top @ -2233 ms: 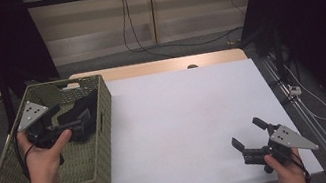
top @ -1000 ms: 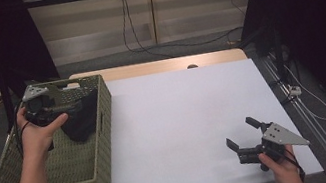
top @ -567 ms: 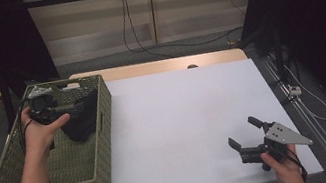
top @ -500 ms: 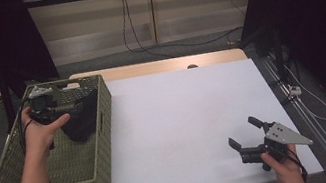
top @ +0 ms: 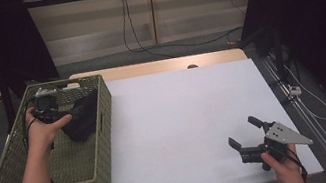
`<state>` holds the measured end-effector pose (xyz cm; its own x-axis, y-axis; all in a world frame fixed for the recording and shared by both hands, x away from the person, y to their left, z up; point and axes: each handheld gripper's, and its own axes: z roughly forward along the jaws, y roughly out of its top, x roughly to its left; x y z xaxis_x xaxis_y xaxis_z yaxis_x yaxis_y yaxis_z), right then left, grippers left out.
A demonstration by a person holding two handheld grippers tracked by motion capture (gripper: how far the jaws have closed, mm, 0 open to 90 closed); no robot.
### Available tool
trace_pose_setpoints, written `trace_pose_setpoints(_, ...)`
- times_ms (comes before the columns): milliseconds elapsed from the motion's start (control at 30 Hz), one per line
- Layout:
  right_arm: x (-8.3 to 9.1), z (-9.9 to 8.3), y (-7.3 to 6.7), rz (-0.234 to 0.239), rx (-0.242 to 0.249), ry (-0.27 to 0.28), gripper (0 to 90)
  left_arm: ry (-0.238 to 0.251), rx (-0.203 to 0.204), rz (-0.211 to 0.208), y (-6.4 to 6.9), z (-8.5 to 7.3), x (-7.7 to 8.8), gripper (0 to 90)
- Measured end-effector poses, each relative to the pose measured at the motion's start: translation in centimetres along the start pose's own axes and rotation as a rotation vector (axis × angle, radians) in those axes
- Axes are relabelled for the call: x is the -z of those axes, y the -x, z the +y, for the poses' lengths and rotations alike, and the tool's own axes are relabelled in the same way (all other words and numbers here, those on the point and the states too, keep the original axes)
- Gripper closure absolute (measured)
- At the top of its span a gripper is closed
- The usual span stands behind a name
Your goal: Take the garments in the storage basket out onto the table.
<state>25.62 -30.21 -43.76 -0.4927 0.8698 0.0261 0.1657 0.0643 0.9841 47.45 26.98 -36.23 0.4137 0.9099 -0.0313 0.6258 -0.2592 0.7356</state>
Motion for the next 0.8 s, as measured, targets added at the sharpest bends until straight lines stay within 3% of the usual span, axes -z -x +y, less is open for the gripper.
trace_pose_setpoints(100,0.0,0.0,0.0,-0.001,-0.005,-0.001,0.0,0.0,0.025,-0.002,-0.3,-0.2,-0.5,5.1)
trace_pose_setpoints(133,0.0,0.0,-0.1,0.0,-0.009,0.0,0.0,-0.021,0.03,-0.013,-0.3,-0.2,-0.6,5.1)
trace_pose_setpoints(367,-0.1,0.0,-0.1,0.01,0.003,0.001,0.0,-0.059,0.001,0.009,-0.5,0.2,-1.7,5.4)
trace_pose_setpoints(800,-0.1,-0.1,-0.2,0.021,0.007,-0.002,0.0,-0.125,-0.009,-0.016,-1.2,-0.4,-4.2,6.7)
